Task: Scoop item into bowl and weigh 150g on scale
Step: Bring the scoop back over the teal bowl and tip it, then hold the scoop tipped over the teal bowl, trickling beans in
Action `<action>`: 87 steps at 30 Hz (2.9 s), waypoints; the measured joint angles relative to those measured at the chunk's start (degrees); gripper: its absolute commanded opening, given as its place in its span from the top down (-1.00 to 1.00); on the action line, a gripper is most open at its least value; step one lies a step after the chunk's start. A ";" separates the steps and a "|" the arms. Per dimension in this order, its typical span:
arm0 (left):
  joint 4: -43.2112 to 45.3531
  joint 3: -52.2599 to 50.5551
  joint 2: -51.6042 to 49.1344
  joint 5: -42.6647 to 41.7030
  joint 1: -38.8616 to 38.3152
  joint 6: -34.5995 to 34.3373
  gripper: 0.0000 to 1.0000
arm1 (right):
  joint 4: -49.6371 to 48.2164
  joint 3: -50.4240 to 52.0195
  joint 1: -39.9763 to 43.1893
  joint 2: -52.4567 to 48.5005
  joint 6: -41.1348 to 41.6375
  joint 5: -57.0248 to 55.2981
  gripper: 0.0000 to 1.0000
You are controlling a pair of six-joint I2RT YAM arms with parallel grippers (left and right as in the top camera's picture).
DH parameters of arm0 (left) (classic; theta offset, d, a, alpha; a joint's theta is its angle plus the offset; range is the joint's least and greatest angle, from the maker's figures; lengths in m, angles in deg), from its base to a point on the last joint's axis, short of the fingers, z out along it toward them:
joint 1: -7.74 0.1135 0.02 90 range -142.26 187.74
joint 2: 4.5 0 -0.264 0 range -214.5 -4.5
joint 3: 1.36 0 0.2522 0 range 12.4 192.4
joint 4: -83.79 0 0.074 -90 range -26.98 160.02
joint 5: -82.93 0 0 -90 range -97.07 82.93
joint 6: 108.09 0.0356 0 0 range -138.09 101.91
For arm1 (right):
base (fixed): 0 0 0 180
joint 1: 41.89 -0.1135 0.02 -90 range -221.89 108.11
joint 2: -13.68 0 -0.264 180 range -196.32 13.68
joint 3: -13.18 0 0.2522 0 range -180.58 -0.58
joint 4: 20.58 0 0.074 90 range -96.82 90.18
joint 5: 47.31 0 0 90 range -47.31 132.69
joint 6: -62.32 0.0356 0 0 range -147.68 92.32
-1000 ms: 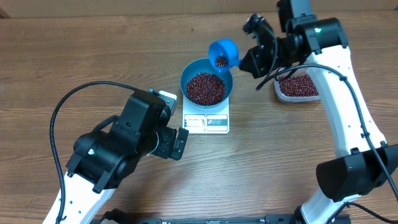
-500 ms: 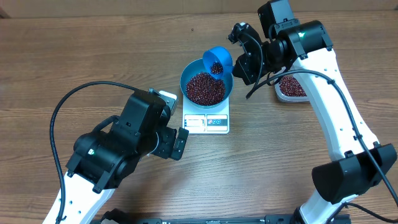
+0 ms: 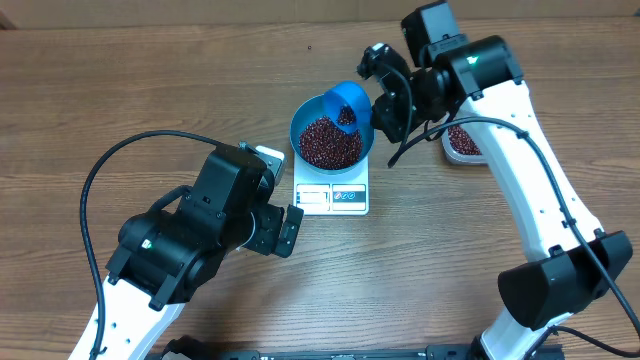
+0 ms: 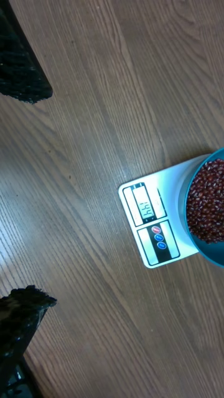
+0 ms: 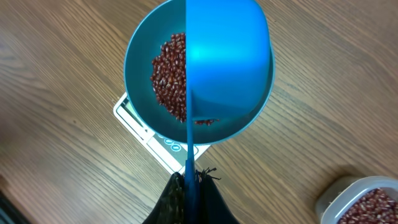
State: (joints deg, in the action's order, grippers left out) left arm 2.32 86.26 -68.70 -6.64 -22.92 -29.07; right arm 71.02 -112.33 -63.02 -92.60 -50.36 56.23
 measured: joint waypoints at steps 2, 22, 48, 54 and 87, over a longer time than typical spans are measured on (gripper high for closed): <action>0.00 0.00 0.00 0.00 0.00 0.00 -0.99 | -0.04 0.00 -1.22 0.00 -0.15 -2.05 0.92; 0.00 0.00 0.00 0.00 0.00 0.00 -0.99 | -1.79 0.00 -4.48 0.00 -0.33 -14.01 0.92; 0.00 0.00 0.00 0.00 0.00 0.00 -0.99 | -1.20 0.00 -4.48 0.00 -0.52 -8.46 0.92; 0.00 0.00 0.00 0.00 0.00 0.00 -0.99 | -1.16 0.00 -4.48 0.00 -0.50 -6.56 0.92; 0.00 0.00 0.00 0.00 0.00 0.00 -0.98 | -1.36 0.00 -1.05 0.00 0.15 1.07 0.92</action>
State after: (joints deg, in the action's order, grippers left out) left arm 2.32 86.26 -68.70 -6.64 -22.92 -29.07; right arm 69.67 -112.33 -64.07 -92.60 -50.20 57.30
